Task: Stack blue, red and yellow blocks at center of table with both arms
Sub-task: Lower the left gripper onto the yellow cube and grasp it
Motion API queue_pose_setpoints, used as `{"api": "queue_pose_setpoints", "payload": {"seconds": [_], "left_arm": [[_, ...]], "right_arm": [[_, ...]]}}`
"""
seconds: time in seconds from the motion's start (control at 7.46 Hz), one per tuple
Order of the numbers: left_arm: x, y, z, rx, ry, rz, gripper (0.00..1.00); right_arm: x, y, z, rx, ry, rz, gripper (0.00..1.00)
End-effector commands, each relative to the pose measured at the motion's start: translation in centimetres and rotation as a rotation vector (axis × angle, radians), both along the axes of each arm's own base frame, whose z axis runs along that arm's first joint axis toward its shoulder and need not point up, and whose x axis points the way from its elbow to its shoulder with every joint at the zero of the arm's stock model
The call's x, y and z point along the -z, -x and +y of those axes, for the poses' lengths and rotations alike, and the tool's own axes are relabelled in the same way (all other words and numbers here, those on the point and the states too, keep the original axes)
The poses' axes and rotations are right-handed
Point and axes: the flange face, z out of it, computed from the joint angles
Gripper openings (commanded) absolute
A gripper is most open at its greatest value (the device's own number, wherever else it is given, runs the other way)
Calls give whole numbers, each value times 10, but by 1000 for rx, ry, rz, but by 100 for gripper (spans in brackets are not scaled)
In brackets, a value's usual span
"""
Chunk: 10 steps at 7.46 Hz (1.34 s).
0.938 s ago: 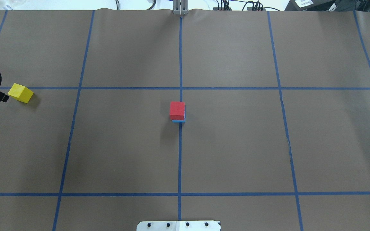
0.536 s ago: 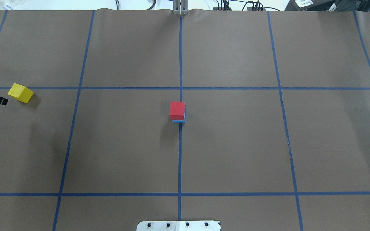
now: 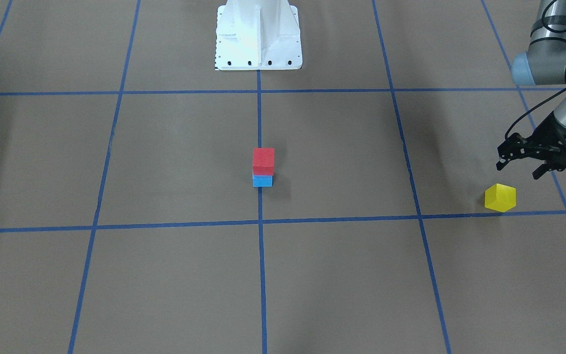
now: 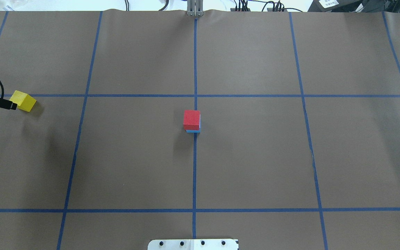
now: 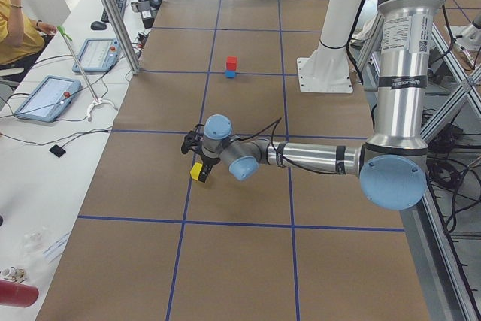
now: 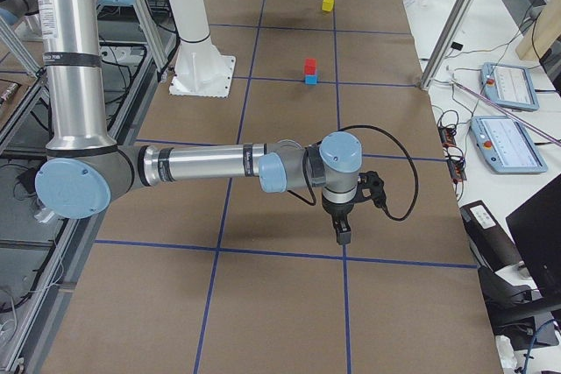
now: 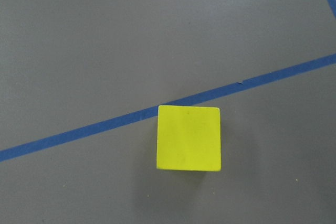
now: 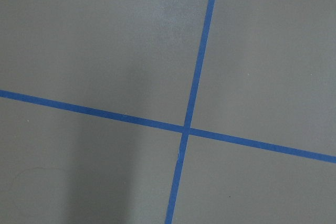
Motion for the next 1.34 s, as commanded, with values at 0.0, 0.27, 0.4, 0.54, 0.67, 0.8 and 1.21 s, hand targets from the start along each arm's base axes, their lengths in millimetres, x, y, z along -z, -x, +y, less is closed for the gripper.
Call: {"api": "queue_pose_setpoints", "payload": {"seconds": [0.0, 0.27, 0.4, 0.54, 0.67, 0.8, 1.21], "left_arm": [[8, -31, -52, -10, -17, -5, 100], [-4, -29, -48, -65, -59, -34, 100], [-6, -29, -46, -65, -58, -37, 100], [-7, -30, -45, -67, -58, -39, 100], [-12, -29, -42, -68, -53, -42, 100], [-13, -29, -41, -68, -50, -44, 100], [-24, -50, -34, -82, -54, -81, 77]], "right_arm": [[0, -1, 0, -2, 0, 0, 100], [-2, -1, 1, -4, 5, 0, 100], [-2, 0, 2, -2, 6, 0, 100], [-2, 0, 2, -3, 8, 0, 100], [-2, 0, 2, -2, 7, 0, 100], [-2, 0, 1, -3, 6, -1, 100], [-2, 0, 1, -2, 5, 0, 100]]}}
